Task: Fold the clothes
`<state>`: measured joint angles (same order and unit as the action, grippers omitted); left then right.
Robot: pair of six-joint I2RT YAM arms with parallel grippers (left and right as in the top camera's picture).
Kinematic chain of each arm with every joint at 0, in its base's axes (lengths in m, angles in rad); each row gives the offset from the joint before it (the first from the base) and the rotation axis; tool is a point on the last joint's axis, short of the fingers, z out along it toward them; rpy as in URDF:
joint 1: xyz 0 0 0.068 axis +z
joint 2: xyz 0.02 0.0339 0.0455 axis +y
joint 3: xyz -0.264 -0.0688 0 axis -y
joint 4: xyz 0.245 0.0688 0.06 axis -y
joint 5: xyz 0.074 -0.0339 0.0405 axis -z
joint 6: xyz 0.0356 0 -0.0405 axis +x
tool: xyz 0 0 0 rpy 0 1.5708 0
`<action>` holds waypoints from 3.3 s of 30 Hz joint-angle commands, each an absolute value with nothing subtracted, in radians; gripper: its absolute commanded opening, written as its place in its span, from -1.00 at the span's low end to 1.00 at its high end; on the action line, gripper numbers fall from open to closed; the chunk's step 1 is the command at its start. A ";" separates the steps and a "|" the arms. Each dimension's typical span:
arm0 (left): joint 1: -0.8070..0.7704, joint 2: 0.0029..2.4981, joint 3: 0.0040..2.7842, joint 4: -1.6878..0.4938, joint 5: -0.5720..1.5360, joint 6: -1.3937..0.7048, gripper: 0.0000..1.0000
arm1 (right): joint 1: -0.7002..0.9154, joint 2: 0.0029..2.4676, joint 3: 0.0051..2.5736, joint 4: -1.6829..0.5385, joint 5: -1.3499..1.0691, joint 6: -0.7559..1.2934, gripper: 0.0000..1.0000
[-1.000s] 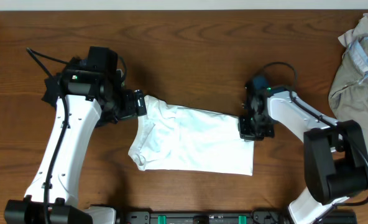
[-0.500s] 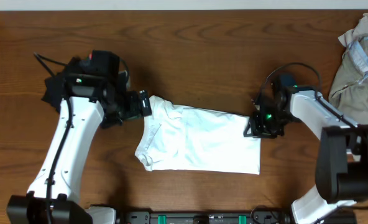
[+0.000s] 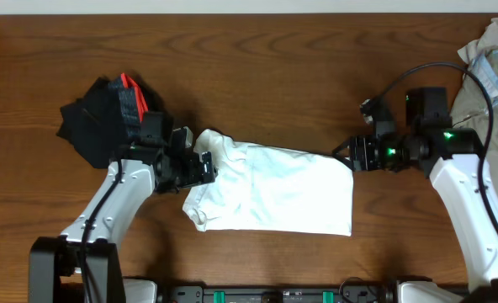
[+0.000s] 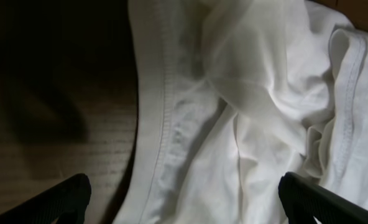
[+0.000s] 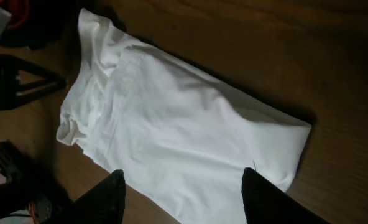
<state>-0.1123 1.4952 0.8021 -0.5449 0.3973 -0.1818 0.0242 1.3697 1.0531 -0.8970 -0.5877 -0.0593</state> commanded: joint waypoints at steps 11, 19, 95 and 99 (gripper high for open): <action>-0.115 1.752 0.790 -0.465 0.546 -0.041 0.99 | 0.017 1.351 1.066 -0.926 -0.602 -0.076 0.14; -0.135 1.769 0.790 -0.492 0.707 -0.046 0.76 | 0.017 1.351 1.066 -0.936 -0.587 -0.076 0.10; -0.819 1.642 1.398 -0.853 0.093 -0.369 0.21 | -0.079 1.351 1.066 -0.994 -0.457 0.028 0.12; -0.763 1.578 1.402 -0.901 -0.004 -0.368 -0.03 | -0.079 1.351 1.066 -0.997 -0.448 0.028 0.12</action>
<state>-0.8005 1.6363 1.3727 -0.8791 0.1017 -0.3725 -0.0696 1.3586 1.0531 -0.9955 -0.4538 0.0185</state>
